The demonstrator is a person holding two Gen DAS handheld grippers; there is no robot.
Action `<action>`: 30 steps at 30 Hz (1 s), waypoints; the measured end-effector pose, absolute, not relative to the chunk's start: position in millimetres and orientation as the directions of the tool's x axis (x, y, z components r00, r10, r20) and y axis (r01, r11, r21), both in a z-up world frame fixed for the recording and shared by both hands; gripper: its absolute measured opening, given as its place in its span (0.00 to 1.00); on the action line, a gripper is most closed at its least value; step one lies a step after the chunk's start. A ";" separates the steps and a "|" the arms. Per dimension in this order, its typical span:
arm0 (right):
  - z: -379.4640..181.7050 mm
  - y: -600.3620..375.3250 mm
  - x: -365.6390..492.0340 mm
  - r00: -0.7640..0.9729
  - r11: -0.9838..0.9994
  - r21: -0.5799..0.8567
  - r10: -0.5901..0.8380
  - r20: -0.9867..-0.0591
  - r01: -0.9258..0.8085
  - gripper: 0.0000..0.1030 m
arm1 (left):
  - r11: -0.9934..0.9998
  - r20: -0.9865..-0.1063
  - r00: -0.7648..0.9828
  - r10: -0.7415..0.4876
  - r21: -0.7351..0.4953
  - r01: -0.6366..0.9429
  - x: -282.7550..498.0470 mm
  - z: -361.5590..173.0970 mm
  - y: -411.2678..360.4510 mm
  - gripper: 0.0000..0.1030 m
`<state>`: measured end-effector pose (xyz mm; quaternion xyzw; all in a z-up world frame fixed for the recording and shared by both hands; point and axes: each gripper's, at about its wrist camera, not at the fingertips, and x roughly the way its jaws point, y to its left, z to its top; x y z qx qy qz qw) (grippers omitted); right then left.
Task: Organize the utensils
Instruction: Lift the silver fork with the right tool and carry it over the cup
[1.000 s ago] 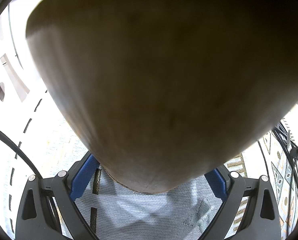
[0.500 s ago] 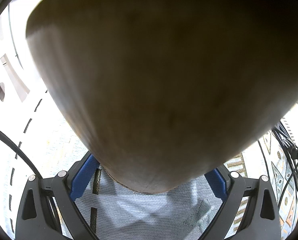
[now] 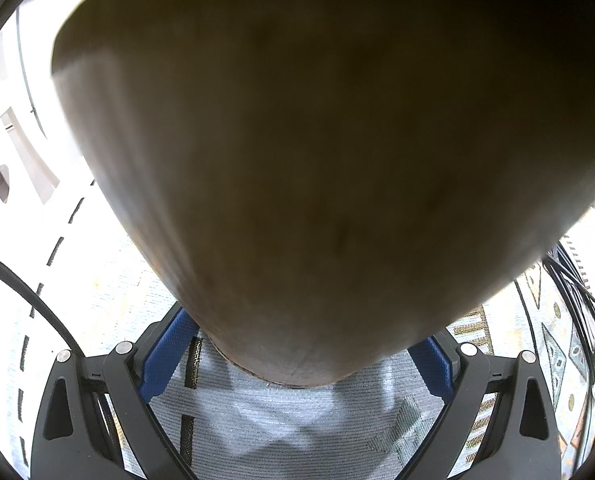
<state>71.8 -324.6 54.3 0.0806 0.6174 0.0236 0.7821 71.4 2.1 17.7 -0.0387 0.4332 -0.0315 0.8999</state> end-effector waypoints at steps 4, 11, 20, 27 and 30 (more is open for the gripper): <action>73.4 -337.8 62.6 0.319 0.973 0.221 0.187 -0.929 0.074 0.05 | 0.995 -0.777 0.623 -0.090 -0.097 0.023 71.5 17.8 2.1 0.95; 122.1 -322.0 64.0 0.495 0.930 0.366 0.304 -0.814 0.031 0.04 | 0.995 -0.777 0.623 -0.090 -0.096 0.023 71.4 17.8 1.7 0.95; 192.1 -279.3 91.2 0.619 0.876 0.471 0.425 -0.661 -0.100 0.04 | 0.995 -0.777 0.623 -0.090 -0.096 0.023 71.4 17.8 1.3 0.95; 242.0 -221.7 108.9 0.620 0.805 0.517 0.570 -0.540 -0.290 0.04 | 0.995 -0.777 0.623 -0.089 -0.096 0.023 71.3 17.9 0.8 0.95; 254.2 -195.1 116.4 0.609 0.783 0.515 0.607 -0.511 -0.348 0.04 | 0.995 -0.777 0.623 -0.090 -0.096 0.023 71.2 17.9 0.4 0.95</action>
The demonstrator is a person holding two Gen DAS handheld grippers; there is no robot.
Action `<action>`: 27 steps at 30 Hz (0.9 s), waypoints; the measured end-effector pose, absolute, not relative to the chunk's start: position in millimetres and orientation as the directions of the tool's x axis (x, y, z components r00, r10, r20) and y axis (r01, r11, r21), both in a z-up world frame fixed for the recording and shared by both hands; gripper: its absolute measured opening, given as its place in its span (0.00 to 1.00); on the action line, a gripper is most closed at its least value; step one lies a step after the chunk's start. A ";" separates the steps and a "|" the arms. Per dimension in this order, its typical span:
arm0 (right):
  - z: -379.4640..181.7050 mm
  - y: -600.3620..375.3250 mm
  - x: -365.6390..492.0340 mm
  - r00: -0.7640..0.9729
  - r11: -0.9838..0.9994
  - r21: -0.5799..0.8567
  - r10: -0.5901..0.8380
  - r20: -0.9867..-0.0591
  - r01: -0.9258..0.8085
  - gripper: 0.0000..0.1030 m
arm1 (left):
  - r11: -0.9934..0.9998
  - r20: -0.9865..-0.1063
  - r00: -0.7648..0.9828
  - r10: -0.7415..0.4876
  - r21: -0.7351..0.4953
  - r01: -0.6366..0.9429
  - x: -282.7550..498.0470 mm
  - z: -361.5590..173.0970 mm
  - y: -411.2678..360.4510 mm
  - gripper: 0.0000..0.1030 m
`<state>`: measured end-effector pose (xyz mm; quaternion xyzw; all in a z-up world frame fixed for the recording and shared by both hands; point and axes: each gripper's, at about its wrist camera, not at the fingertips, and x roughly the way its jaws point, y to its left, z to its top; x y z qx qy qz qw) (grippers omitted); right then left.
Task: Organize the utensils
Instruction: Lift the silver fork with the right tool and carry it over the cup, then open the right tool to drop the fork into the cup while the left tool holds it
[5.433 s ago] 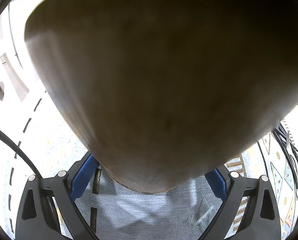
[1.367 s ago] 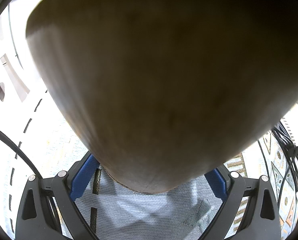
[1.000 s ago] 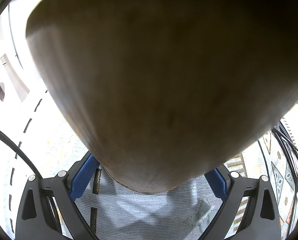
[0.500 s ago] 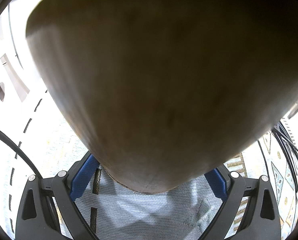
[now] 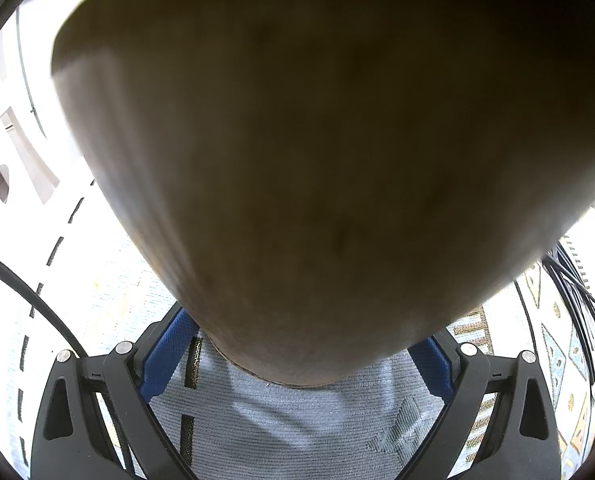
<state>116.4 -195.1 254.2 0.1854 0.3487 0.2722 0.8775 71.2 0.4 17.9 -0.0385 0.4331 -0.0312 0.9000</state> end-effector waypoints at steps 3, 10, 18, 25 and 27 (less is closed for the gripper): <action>260.7 -169.7 121.4 0.584 0.760 0.514 0.641 -0.497 -0.398 0.04 | 0.995 -0.777 0.623 -0.090 -0.097 0.023 71.3 17.9 1.0 0.95; 257.4 -126.4 127.1 0.531 0.735 0.487 0.678 -0.509 -0.471 0.04 | 0.995 -0.777 0.623 -0.089 -0.096 0.023 71.1 17.9 0.3 0.94; 234.5 -115.3 139.9 0.483 0.725 0.514 0.689 -0.541 -0.458 0.04 | 0.995 -0.777 0.623 -0.089 -0.096 0.023 71.2 17.8 0.6 0.94; 210.2 -112.0 144.2 0.449 0.746 0.514 0.666 -0.595 -0.424 0.04 | 0.995 -0.777 0.623 -0.089 -0.096 0.023 71.2 17.8 0.6 0.94; 206.6 -111.1 144.2 0.443 0.750 0.509 0.660 -0.607 -0.423 0.04 | 0.995 -0.777 0.623 -0.089 -0.096 0.022 71.0 17.8 0.1 0.94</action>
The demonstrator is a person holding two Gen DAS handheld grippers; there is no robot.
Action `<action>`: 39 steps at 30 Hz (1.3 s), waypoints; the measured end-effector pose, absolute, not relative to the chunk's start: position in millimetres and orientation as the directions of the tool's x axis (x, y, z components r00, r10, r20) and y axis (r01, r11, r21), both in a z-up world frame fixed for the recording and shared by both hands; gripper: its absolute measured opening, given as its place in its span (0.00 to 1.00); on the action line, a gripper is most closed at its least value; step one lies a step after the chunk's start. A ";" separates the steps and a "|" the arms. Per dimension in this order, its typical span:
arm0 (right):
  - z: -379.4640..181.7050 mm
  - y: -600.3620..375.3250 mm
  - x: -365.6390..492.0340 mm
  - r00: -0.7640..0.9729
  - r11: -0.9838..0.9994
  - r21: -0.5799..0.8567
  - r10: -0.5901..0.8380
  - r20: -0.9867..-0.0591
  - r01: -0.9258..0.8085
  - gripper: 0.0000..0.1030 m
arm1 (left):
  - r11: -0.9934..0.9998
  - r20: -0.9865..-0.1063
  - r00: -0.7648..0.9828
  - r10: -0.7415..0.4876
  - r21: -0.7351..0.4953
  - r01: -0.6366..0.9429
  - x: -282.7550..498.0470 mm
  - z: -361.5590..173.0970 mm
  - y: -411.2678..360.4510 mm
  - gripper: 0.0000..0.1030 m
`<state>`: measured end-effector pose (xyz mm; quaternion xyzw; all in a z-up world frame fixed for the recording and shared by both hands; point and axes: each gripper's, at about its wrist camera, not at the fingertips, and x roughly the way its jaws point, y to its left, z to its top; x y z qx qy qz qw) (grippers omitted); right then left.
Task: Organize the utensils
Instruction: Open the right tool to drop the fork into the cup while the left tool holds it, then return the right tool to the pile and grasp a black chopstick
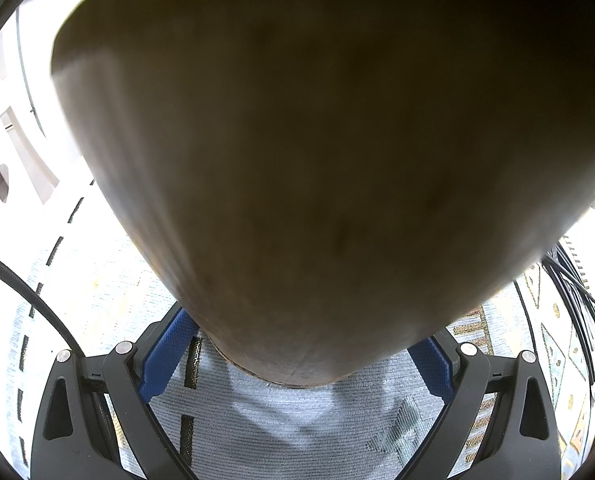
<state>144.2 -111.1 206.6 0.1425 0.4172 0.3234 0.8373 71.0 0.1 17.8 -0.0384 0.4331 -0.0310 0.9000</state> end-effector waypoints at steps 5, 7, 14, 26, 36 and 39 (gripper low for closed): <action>195.5 -107.6 141.3 0.408 0.751 0.506 0.658 -0.633 -0.424 0.04 | 0.995 -0.777 0.623 -0.089 -0.096 0.023 71.0 17.8 0.2 0.94; 189.3 -105.6 139.5 0.398 0.760 0.498 0.646 -0.651 -0.419 0.05 | 0.995 -0.777 0.623 -0.089 -0.096 0.023 71.0 17.8 0.0 0.94; 191.4 -115.6 140.0 0.359 0.719 0.569 0.694 -0.624 -0.400 0.27 | 0.995 -0.779 0.621 -0.089 -0.096 0.023 71.2 17.5 0.0 0.94; 231.5 -183.0 124.8 0.539 0.766 0.558 0.632 -0.557 -0.320 0.38 | 0.995 -0.780 0.619 -0.091 -0.097 0.023 73.7 16.9 2.2 0.94; 257.7 -277.6 81.1 0.719 0.894 0.420 0.394 -0.573 -0.155 0.38 | 0.995 -0.780 0.619 -0.090 -0.097 0.023 73.5 16.9 1.7 0.94; 237.3 -299.7 75.8 0.697 0.918 0.389 0.326 -0.639 -0.073 0.38 | 0.995 -0.780 0.619 -0.090 -0.097 0.023 73.4 16.8 1.4 0.94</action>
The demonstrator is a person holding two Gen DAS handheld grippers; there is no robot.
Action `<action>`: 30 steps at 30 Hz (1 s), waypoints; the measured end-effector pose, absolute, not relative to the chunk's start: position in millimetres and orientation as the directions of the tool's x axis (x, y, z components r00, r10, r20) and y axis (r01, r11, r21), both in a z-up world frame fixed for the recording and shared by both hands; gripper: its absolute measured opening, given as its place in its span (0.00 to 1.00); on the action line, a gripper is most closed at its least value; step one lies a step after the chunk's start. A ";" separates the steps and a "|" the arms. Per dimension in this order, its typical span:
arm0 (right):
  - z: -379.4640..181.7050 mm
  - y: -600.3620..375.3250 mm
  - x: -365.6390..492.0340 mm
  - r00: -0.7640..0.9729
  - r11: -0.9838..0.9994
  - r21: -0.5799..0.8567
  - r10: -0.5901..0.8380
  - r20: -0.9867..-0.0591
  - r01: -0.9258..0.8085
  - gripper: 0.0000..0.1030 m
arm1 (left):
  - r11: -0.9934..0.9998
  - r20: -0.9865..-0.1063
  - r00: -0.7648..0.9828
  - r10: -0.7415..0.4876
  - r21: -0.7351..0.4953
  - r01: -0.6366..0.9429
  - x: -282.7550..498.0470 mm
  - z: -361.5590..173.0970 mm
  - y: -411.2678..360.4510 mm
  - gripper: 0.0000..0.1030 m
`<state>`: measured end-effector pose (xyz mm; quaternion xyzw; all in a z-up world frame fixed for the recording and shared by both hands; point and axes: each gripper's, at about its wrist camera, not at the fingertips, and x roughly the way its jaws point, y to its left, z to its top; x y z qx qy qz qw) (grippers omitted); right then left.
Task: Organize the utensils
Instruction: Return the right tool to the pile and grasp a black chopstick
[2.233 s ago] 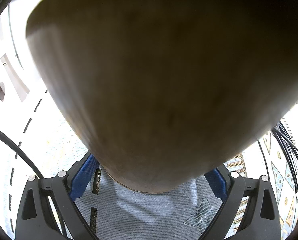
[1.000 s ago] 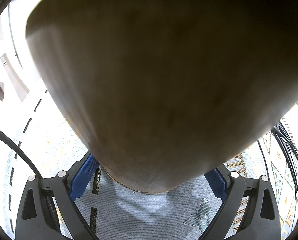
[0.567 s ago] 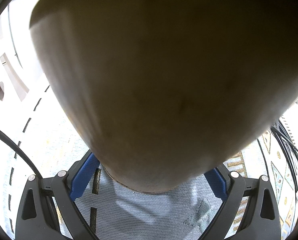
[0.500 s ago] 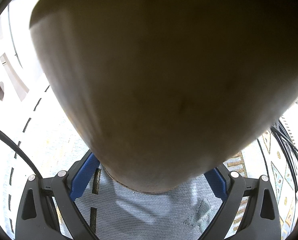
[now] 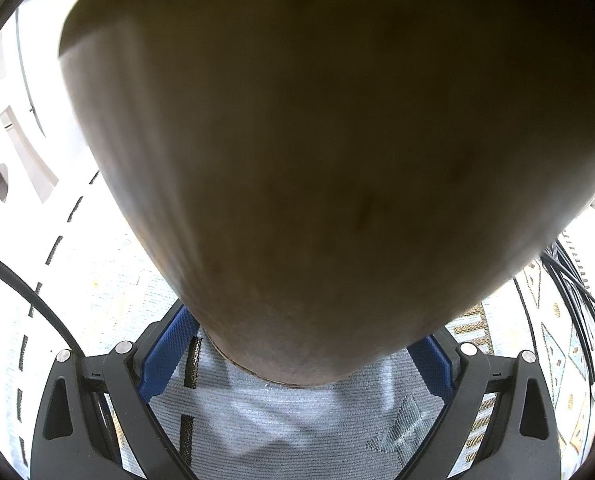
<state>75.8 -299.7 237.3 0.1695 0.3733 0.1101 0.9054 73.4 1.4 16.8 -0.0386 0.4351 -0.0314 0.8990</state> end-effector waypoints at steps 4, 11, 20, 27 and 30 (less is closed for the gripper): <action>196.8 -325.2 68.6 0.623 0.910 0.414 0.304 -0.720 0.034 0.38 | 0.995 -0.780 0.619 -0.090 -0.096 0.023 73.4 16.8 1.3 0.94; 126.8 -354.5 44.2 0.431 0.886 0.428 0.322 -0.843 0.177 0.38 | 0.995 -0.780 0.619 -0.088 -0.094 0.023 72.8 19.5 -0.9 0.94; 44.4 -371.5 5.6 0.161 0.884 0.331 0.292 -0.943 0.330 0.38 | 0.995 -0.780 0.619 -0.089 -0.095 0.023 72.8 19.6 -1.0 0.94; 61.8 -329.5 48.1 0.242 0.947 0.264 0.216 -0.946 0.183 0.38 | 0.995 -0.780 0.619 -0.088 -0.094 0.023 72.8 19.5 -1.6 0.94; 62.6 -300.1 78.2 0.258 0.972 0.225 0.202 -0.945 0.065 0.38 | 0.995 -0.780 0.619 -0.088 -0.094 0.023 72.8 19.5 -1.5 0.94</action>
